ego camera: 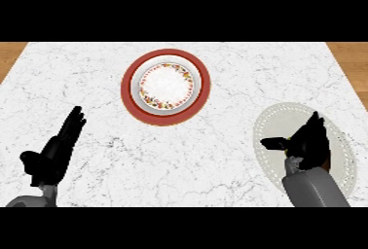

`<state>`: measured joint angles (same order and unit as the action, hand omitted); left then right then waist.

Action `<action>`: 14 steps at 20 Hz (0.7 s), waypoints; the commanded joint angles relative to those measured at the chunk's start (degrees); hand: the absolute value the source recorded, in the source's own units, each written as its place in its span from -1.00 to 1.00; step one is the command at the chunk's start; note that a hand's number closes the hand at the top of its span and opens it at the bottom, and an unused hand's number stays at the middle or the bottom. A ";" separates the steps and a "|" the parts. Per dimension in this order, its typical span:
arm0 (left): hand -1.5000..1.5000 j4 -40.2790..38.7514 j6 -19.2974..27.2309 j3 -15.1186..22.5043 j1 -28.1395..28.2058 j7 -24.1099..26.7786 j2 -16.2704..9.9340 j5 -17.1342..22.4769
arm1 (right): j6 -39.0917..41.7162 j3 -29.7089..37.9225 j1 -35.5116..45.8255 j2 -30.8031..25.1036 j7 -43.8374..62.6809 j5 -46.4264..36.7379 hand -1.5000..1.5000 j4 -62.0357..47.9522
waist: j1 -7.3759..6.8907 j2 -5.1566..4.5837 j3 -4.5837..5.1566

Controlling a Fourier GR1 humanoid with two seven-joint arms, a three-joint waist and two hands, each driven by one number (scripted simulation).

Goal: Pick the lemon from the placemat and place it in the plate

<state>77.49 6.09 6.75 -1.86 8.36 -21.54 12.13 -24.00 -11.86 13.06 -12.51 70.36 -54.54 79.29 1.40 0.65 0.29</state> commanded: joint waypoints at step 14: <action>0.00 1.32 -0.93 0.49 0.90 0.22 2.33 -1.87 | 15.67 5.49 -3.14 5.10 10.49 -4.04 -1.00 3.78 | -1.60 -0.57 -0.26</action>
<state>77.36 5.28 6.69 -2.19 8.66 -20.09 10.53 -12.02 -6.40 9.43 -9.64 69.94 -55.82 84.13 0.18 0.13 0.07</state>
